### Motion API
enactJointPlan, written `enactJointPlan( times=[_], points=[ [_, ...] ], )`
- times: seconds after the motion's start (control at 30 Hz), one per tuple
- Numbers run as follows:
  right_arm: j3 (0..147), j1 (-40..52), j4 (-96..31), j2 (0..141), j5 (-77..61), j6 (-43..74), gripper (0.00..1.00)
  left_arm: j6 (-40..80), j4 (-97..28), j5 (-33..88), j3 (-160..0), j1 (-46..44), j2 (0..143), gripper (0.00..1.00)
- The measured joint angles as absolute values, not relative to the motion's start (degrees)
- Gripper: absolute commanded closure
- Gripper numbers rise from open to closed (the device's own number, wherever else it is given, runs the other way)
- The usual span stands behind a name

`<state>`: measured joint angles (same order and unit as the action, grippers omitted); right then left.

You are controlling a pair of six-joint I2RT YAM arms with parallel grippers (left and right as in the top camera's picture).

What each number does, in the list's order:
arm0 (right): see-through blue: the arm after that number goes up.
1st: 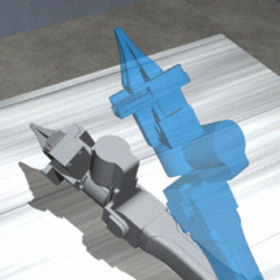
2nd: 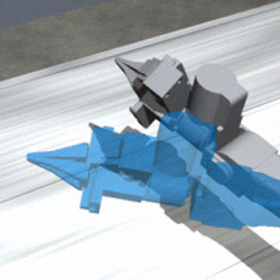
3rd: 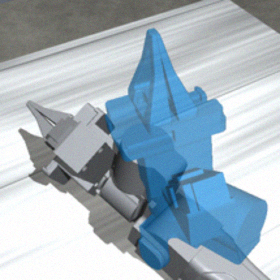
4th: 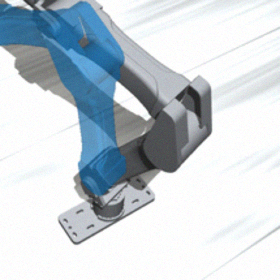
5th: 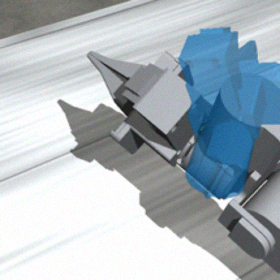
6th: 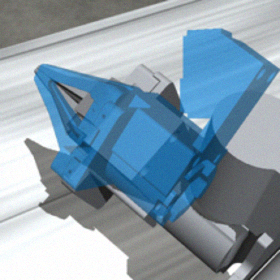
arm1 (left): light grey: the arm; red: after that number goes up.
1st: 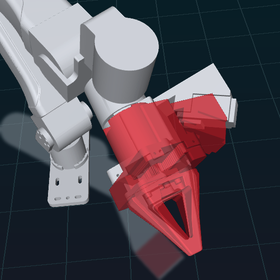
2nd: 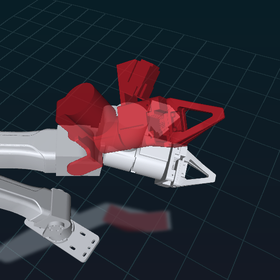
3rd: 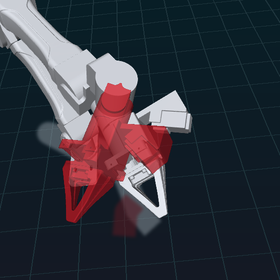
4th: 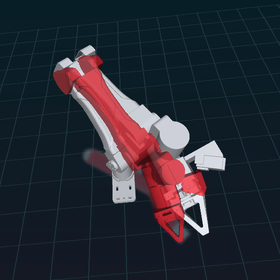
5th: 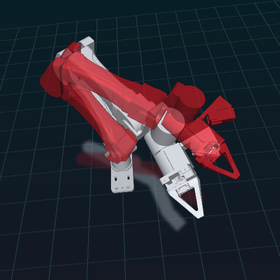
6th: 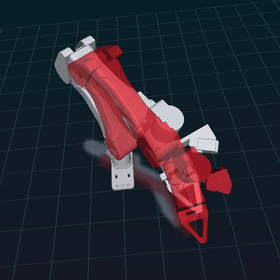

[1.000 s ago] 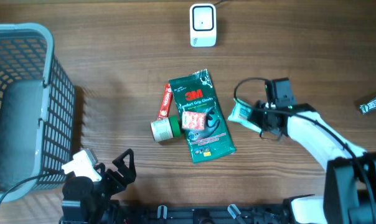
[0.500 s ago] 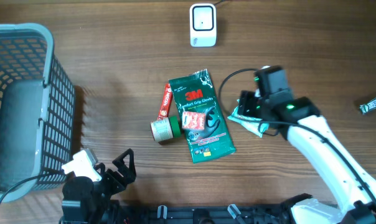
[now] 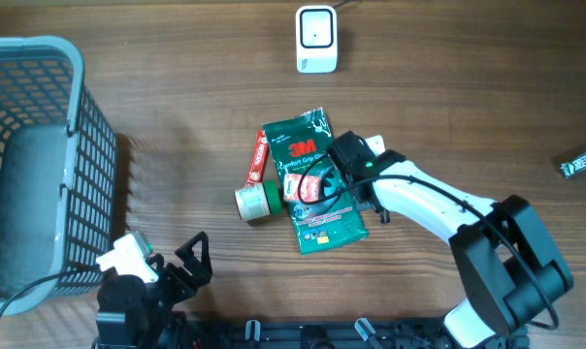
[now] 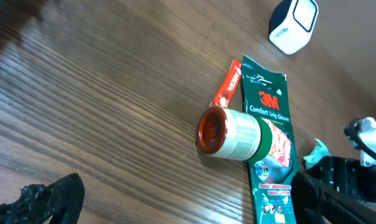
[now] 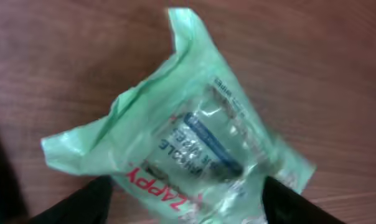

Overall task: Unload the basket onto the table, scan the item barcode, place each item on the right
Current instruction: 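Lower the right gripper and grasp the pale green wipes pack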

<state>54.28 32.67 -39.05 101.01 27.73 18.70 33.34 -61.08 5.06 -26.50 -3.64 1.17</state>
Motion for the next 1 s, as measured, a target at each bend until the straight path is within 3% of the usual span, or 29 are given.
enactJointPlan(
  times=[0.2, 0.33, 0.57, 0.63, 0.8, 0.9, 1.0],
  points=[
    [57.74, 32.53, -39.53, 106.56, 33.98, 19.31, 0.45, 33.36, -61.1, 5.04, -26.5, -3.64, 1.17, 0.0],
    [59.18, 31.9, -41.3, 110.32, 36.99, 17.82, 0.96, 33.34, -61.06, 5.06, -26.5, -3.64, 1.17, 0.0],
    [66.39, 30.35, -51.27, 113.34, 32.12, 12.78, 0.95, 33.36, -61.1, 5.06, -26.5, -3.64, 1.17, 0.0],
    [70.83, 28.97, -55.24, 114.1, 25.21, 11.66, 0.96, 33.36, -61.1, 5.06, -26.5, -3.64, 1.17, 0.0],
    [81.17, 29.61, -55.4, 112.03, -8.19, 9.78, 0.95, 33.34, -61.1, 5.06, -26.5, -3.64, 1.19, 0.0],
    [81.17, 30.09, -55.27, 107.63, -15.03, 11.33, 0.96, 33.34, -61.1, 5.04, -26.5, -3.64, 1.17, 0.0],
    [81.6, 31.11, -54.28, 104.44, -12.38, 14.37, 0.96, 33.34, -61.1, 5.06, -26.5, -3.64, 1.19, 0.0]
  ],
)
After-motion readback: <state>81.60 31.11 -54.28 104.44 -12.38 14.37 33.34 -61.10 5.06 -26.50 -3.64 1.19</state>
